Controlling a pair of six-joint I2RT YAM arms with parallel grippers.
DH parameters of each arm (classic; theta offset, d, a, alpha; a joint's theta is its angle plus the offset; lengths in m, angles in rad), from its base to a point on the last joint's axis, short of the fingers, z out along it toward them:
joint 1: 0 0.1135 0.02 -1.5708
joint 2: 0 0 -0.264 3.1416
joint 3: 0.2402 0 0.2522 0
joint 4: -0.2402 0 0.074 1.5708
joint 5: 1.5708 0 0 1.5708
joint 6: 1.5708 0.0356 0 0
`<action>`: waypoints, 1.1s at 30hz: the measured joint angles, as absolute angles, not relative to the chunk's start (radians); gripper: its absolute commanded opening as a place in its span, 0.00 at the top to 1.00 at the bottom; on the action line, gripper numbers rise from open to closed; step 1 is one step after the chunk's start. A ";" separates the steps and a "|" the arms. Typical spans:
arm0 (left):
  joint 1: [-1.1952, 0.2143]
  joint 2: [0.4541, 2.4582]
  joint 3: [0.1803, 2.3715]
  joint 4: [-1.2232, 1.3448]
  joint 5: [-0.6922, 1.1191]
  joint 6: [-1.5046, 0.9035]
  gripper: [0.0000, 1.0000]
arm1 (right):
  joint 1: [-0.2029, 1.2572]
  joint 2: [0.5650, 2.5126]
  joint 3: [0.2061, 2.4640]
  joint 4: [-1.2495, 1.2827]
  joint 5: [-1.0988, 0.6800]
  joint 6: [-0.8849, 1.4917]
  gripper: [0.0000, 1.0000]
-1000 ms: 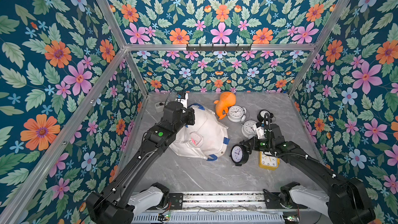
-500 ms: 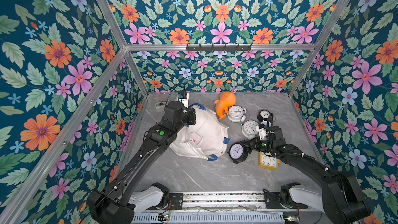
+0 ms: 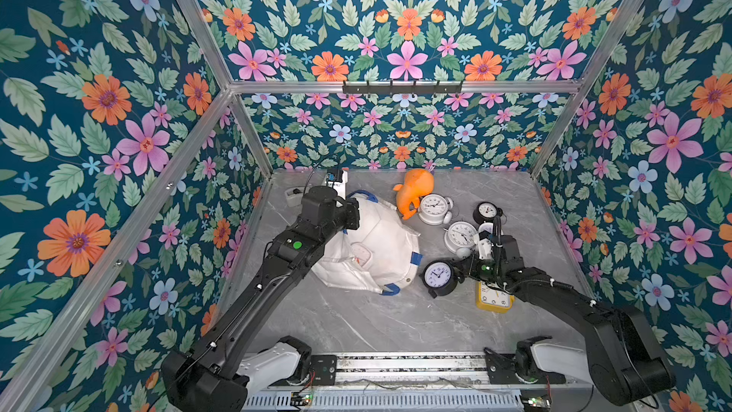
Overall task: Take the alarm clock out of the canvas bag
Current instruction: Place the alarm at the center of the board.
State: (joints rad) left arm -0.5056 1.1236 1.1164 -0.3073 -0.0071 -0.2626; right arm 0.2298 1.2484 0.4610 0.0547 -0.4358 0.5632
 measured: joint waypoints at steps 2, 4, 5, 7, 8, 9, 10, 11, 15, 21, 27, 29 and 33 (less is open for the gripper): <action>-0.506 1.122 1.116 -0.308 -0.006 -0.263 1.00 | 0.229 1.259 0.461 0.055 -0.425 0.563 0.93; -0.505 1.122 1.116 -0.308 -0.003 -0.263 1.00 | 0.229 1.269 0.461 0.055 -0.414 0.564 0.92; -0.505 1.122 1.116 -0.308 -0.003 -0.263 1.00 | 0.228 1.275 0.461 0.055 -0.410 0.564 0.92; -0.505 1.122 1.116 -0.308 -0.002 -0.263 1.00 | 0.228 1.282 0.462 0.055 -0.403 0.564 0.91; -0.505 1.122 1.116 -0.308 0.000 -0.263 1.00 | 0.227 1.285 0.463 0.055 -0.399 0.564 0.90; -0.504 1.122 1.116 -0.308 0.000 -0.263 1.00 | 0.227 1.287 0.463 0.055 -0.396 0.564 0.89; -0.504 1.122 1.116 -0.308 0.000 -0.263 1.00 | 0.227 1.290 0.464 0.055 -0.387 0.564 0.89; -0.504 1.122 1.116 -0.308 0.000 -0.263 1.00 | 0.227 1.294 0.465 0.055 -0.381 0.563 0.89; -0.504 1.122 1.116 -0.308 0.000 -0.263 1.00 | 0.226 1.309 0.472 0.050 -0.356 0.561 0.88; -0.502 1.125 1.116 -0.307 0.002 -0.263 1.00 | 0.226 1.320 0.479 0.041 -0.324 0.560 0.84; -0.501 1.128 1.116 -0.305 0.005 -0.263 1.00 | 0.226 1.328 0.485 0.034 -0.310 0.560 0.83; -0.500 1.128 1.116 -0.304 0.007 -0.263 1.00 | 0.226 1.332 0.490 0.031 -0.303 0.560 0.83; -0.499 1.131 1.116 -0.302 0.008 -0.263 1.00 | 0.226 1.340 0.504 0.018 -0.301 0.560 0.81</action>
